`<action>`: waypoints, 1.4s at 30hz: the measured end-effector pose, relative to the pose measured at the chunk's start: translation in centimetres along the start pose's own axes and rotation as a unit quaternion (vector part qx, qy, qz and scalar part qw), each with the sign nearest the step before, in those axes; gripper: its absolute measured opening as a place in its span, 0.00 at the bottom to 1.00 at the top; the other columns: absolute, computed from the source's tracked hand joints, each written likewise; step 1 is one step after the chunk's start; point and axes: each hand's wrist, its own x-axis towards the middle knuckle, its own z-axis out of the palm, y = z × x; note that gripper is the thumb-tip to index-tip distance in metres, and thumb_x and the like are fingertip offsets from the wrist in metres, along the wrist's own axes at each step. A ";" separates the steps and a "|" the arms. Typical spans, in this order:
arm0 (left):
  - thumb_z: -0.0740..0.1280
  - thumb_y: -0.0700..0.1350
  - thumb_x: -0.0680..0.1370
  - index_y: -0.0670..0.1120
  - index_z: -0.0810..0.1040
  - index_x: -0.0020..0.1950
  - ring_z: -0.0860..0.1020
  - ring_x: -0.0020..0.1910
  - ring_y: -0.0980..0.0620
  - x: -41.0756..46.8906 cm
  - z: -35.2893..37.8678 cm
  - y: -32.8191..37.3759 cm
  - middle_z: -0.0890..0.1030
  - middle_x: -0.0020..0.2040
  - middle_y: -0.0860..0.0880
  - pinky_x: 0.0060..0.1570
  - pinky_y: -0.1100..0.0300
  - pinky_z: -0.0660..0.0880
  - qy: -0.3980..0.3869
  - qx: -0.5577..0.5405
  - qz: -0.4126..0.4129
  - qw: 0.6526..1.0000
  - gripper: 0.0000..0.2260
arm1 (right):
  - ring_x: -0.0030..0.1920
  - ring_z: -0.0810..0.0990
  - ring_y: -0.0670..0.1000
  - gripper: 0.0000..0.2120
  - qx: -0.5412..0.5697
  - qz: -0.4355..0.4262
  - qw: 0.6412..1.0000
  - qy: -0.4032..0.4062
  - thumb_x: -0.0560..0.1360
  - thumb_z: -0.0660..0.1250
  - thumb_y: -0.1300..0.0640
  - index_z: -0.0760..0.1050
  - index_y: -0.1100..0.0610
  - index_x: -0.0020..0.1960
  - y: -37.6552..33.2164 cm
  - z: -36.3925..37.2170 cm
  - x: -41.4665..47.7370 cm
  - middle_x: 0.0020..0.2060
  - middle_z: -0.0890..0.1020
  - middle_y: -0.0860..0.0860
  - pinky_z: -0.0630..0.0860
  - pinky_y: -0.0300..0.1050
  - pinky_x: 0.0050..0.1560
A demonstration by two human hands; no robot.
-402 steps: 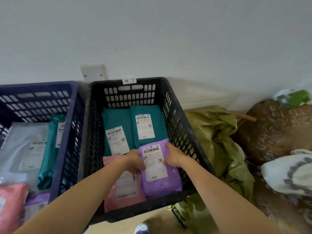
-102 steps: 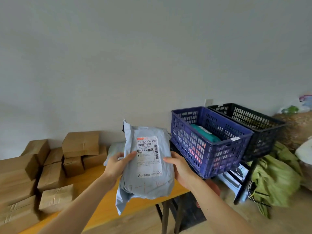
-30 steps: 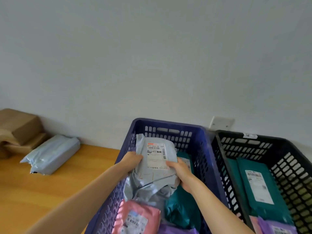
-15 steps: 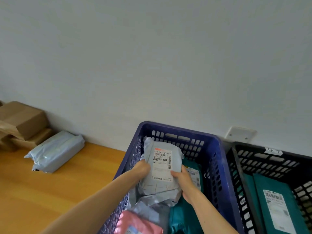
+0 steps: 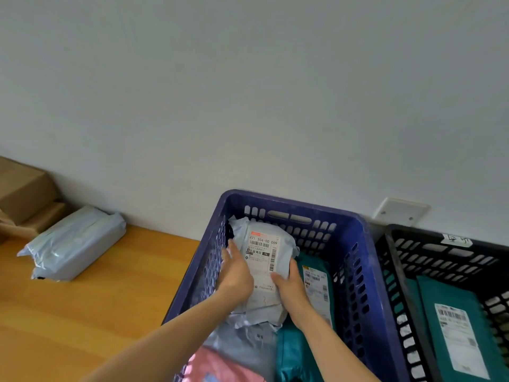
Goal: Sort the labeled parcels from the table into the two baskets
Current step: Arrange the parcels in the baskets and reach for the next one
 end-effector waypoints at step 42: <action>0.46 0.49 0.84 0.45 0.44 0.79 0.43 0.78 0.42 0.8 1.0 -2.3 0.44 0.79 0.41 0.74 0.47 0.38 0.071 0.338 0.183 0.920 0.25 | 0.77 0.53 0.51 0.23 -0.445 -0.211 0.869 0.032 0.80 0.59 0.48 0.63 0.49 0.74 -0.1 -0.8 0.1 0.78 0.55 0.48 0.53 0.52 0.74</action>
